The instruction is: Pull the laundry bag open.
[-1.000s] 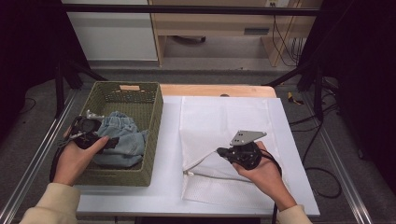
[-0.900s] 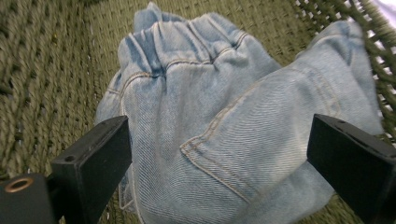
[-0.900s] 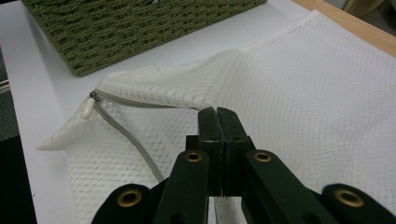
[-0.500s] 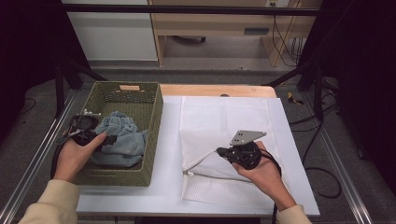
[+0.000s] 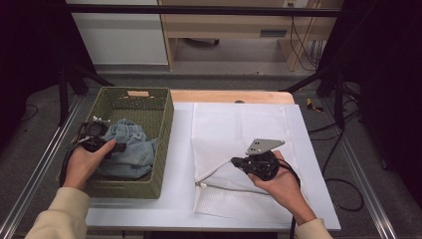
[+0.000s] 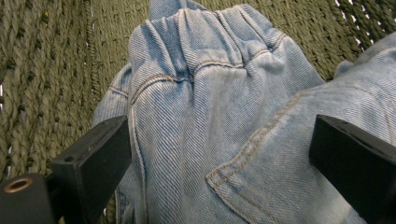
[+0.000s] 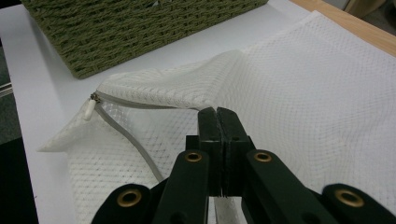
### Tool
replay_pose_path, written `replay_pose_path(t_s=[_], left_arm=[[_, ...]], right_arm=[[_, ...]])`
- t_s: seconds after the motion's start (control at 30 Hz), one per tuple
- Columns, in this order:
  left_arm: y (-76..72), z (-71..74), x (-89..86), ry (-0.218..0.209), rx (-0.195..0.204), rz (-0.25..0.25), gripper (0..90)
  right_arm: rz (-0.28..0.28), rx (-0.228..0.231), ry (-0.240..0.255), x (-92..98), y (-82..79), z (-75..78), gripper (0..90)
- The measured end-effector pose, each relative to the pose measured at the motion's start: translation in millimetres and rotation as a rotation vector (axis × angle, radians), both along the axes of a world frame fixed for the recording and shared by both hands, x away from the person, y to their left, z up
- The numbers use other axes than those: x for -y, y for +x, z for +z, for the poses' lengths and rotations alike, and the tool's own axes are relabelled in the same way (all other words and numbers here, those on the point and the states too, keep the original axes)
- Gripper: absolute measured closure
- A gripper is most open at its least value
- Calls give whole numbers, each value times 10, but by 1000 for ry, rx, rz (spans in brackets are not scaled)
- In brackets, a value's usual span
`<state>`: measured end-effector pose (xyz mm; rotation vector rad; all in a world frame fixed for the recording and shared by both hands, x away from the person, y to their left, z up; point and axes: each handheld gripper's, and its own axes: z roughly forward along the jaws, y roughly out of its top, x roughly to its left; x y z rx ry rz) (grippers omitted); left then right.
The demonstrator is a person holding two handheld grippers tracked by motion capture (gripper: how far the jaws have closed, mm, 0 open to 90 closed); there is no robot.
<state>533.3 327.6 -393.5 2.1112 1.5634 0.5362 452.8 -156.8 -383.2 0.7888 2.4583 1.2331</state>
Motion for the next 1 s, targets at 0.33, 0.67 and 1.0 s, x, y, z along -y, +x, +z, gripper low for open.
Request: replay_pose_path(t_s=[0.33,0.67,1.0], left_arm=[[-6,-29,12,-30,-18,-51,26],[24,-139,43,3,-59,-83,0],[59,-174,-12,-29,-46,-58,0]], right_arm=[[-4,-1,3,7,3,1,898],[-3,-3,0,5,10,-6,898],[-4,-3,-2,6,9,-4,898]])
